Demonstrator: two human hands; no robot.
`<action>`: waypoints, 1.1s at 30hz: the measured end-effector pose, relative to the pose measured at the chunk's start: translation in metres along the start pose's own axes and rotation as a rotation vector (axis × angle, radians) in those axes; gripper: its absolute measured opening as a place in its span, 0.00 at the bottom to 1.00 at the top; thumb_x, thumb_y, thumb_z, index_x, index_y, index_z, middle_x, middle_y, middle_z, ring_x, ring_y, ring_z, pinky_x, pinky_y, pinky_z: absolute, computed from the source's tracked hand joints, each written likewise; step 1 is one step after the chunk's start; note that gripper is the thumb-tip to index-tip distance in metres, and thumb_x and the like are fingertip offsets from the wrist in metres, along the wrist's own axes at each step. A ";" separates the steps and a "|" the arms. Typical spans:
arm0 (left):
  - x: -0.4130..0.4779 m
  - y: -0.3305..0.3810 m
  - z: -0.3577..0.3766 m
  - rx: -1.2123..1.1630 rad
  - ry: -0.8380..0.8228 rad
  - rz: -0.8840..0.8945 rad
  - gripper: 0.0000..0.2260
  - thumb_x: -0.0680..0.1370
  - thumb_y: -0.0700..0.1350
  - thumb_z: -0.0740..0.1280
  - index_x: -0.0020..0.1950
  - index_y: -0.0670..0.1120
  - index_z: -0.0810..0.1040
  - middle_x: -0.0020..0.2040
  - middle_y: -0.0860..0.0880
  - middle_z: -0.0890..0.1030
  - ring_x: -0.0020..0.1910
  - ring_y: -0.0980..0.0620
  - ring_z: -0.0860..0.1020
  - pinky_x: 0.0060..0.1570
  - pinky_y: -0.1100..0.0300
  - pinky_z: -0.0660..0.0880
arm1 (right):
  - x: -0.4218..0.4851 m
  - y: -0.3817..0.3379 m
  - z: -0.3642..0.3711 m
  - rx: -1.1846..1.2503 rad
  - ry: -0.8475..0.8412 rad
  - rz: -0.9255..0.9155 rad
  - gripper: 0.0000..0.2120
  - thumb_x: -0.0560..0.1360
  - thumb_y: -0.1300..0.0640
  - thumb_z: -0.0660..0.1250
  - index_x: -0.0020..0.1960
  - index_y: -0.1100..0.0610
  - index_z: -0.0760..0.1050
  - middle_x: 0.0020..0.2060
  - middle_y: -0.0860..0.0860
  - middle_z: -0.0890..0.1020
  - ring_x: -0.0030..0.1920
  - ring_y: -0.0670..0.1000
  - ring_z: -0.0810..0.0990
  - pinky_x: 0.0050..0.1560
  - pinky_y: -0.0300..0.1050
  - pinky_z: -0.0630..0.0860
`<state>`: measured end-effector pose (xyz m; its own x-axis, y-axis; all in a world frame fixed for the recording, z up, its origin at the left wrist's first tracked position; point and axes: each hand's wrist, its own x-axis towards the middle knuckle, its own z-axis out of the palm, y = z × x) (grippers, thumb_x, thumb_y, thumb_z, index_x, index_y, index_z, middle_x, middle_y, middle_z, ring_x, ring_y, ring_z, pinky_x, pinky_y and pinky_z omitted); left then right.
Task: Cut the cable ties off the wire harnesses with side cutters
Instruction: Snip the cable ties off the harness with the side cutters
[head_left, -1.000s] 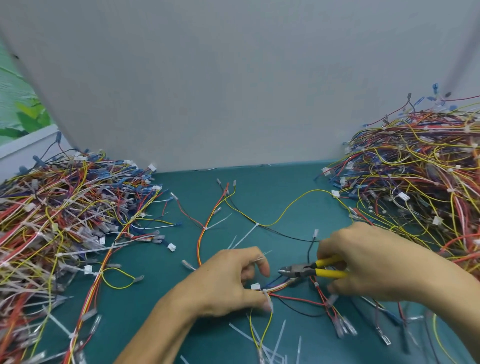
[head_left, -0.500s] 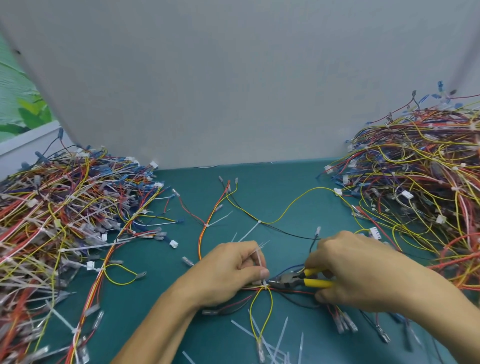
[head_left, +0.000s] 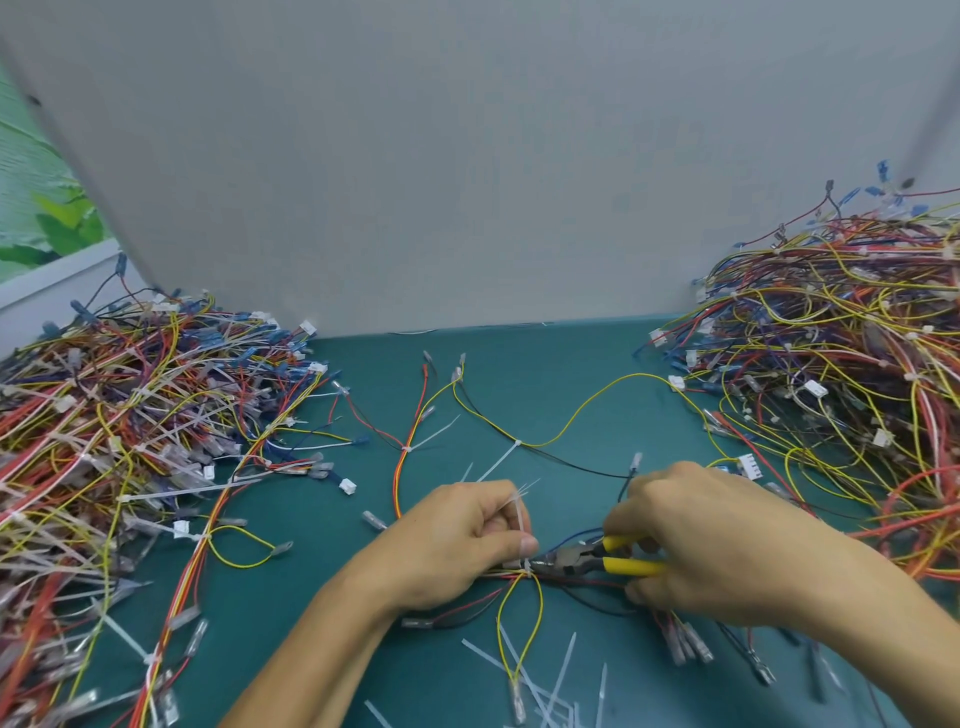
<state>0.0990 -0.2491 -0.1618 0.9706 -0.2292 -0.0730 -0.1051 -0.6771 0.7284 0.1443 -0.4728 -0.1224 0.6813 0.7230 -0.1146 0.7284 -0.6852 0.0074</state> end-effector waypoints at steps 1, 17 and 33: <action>0.000 0.000 0.000 -0.003 0.001 -0.002 0.08 0.77 0.46 0.69 0.39 0.51 0.74 0.26 0.57 0.67 0.28 0.58 0.64 0.32 0.64 0.63 | 0.000 0.000 0.000 -0.001 0.001 0.000 0.15 0.69 0.41 0.65 0.50 0.49 0.73 0.47 0.46 0.76 0.49 0.53 0.76 0.45 0.46 0.73; -0.001 0.003 -0.001 -0.007 -0.007 -0.006 0.07 0.77 0.46 0.69 0.39 0.50 0.74 0.29 0.55 0.69 0.28 0.58 0.64 0.32 0.63 0.63 | 0.003 -0.002 0.004 -0.029 0.036 -0.030 0.12 0.72 0.45 0.63 0.52 0.49 0.74 0.47 0.47 0.75 0.50 0.54 0.76 0.44 0.46 0.71; -0.001 0.002 -0.002 -0.075 0.027 -0.014 0.08 0.76 0.44 0.69 0.38 0.49 0.75 0.23 0.57 0.66 0.26 0.58 0.62 0.30 0.64 0.61 | 0.004 -0.004 0.008 -0.129 0.025 -0.025 0.07 0.72 0.48 0.61 0.43 0.51 0.70 0.42 0.51 0.77 0.45 0.60 0.75 0.37 0.45 0.65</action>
<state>0.0979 -0.2486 -0.1586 0.9775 -0.2002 -0.0662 -0.0756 -0.6255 0.7766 0.1438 -0.4682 -0.1313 0.6633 0.7427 -0.0919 0.7473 -0.6511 0.1327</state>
